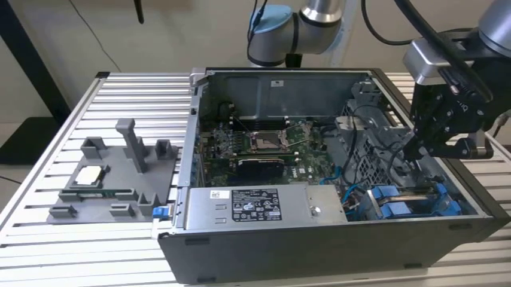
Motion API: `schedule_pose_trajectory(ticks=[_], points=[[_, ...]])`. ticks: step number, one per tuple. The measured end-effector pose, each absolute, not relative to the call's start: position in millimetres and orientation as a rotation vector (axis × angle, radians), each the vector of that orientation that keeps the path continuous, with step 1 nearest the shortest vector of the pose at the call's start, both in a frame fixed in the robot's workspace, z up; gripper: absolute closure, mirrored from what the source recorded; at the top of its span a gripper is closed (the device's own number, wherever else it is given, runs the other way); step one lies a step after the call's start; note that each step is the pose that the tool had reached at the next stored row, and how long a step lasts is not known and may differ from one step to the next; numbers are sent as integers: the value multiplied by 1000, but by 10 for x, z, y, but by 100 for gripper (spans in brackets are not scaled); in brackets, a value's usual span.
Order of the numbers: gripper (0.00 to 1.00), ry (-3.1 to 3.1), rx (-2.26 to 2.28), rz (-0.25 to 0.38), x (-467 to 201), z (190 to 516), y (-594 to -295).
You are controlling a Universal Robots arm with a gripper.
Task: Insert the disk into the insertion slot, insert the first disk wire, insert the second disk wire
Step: 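Insert the second disk wire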
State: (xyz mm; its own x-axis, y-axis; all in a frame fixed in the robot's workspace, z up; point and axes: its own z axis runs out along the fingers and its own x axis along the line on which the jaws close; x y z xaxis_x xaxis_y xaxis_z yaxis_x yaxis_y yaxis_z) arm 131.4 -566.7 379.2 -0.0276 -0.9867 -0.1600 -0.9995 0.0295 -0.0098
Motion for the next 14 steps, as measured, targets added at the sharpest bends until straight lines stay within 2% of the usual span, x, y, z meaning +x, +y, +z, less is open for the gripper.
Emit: schedule_pose_trajectory(ticks=[14], points=[[84, 2166, -2104, 165, 1314, 3774, -5666]])
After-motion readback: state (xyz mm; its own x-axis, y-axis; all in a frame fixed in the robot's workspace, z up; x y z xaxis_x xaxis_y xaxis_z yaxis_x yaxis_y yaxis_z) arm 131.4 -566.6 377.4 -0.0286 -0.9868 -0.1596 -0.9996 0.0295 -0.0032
